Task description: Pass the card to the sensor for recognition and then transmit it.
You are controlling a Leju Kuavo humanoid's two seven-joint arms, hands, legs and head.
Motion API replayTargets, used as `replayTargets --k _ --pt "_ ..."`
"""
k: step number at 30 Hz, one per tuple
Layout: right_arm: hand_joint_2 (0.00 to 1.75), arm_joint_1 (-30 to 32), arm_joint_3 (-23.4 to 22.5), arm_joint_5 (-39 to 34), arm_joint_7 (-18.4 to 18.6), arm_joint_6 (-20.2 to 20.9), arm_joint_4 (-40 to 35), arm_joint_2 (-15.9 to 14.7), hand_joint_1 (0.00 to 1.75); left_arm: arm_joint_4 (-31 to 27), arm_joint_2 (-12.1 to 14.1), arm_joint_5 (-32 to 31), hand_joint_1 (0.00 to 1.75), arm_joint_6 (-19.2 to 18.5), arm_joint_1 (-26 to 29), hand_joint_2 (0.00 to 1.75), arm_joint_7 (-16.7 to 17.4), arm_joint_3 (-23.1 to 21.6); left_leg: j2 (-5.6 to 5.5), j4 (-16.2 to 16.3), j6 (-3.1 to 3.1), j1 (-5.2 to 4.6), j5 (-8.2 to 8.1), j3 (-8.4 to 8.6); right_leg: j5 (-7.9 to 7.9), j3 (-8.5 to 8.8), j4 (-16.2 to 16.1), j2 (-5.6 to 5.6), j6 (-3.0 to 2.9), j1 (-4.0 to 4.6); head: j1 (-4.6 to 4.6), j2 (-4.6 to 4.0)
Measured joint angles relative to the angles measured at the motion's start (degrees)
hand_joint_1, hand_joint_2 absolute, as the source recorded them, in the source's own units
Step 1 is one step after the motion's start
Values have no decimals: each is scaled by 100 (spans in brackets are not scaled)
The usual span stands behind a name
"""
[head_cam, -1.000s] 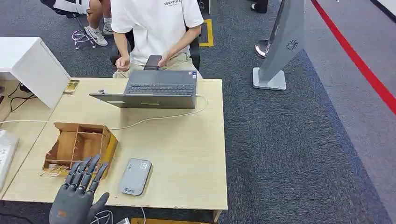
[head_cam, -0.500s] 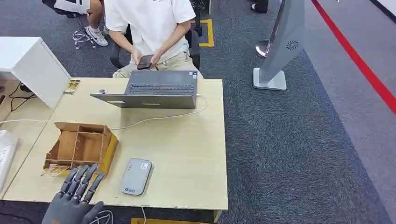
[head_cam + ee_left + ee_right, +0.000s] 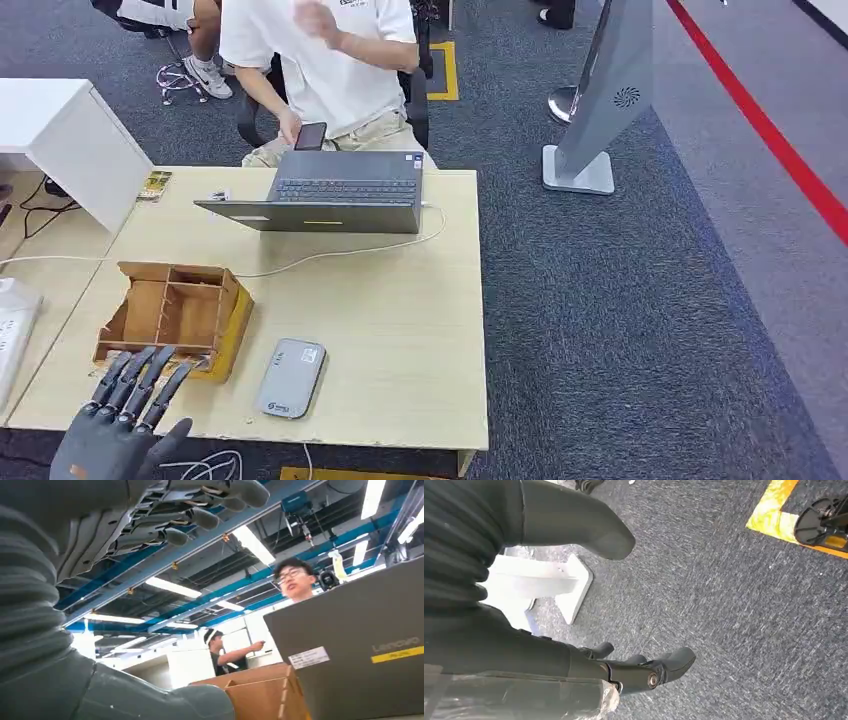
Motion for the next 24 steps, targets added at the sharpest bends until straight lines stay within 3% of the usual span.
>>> replayTargets --k 3,17,24 --pt "175 0 0 57 -15 -2 0 -4 0 55 -218 48 0 2 -30 175 -349 315 -1 0 0 1 0 1 0 0 0 0 0 1 0 0" --pt "175 -4 2 212 -105 0 35 -94 0 402 -225 -6 0 7 -104 175 -386 675 -3 0 0 1 0 1 0 1 0 -2 0 1 -2 0" --pt "175 -35 20 276 -120 0 61 -125 0 1159 -207 -144 0 4 -522 175 -386 898 -8 0 -2 1 2 6 0 6 0 -6 -1 1 -2 0"
